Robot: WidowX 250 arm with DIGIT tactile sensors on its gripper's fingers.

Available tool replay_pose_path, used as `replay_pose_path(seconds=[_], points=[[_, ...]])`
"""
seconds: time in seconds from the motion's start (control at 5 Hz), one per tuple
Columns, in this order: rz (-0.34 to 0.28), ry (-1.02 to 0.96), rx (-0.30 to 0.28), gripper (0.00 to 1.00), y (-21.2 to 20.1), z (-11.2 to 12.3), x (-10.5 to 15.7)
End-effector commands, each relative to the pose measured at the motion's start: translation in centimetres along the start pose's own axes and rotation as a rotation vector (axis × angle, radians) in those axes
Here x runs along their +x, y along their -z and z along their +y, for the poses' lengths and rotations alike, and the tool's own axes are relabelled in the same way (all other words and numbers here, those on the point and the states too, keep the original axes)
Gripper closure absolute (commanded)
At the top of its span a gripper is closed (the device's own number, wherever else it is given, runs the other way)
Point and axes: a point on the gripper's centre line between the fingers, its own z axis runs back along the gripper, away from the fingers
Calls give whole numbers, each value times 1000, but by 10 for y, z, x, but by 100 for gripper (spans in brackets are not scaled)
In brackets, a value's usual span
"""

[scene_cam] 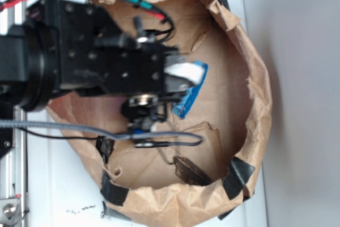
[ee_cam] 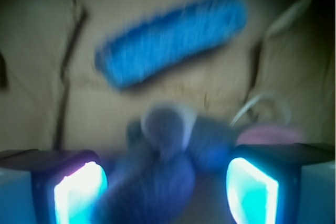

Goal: Grab the gray animal.

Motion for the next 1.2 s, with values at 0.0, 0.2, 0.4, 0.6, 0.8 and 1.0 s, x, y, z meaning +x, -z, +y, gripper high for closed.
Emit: replay_pose_path(seconds=[0.0, 0.2, 0.4, 0.6, 0.8, 1.0], points=[[-80, -12, 51, 72, 5, 3, -1], [-87, -35, 55, 100, 5, 4, 1], [-90, -36, 47, 100, 2, 3, 3], [-72, -25, 3, 0, -15, 4, 6], [-61, -23, -36, 0, -28, 6, 7], [-60, -31, -45, 0, -33, 8, 11]])
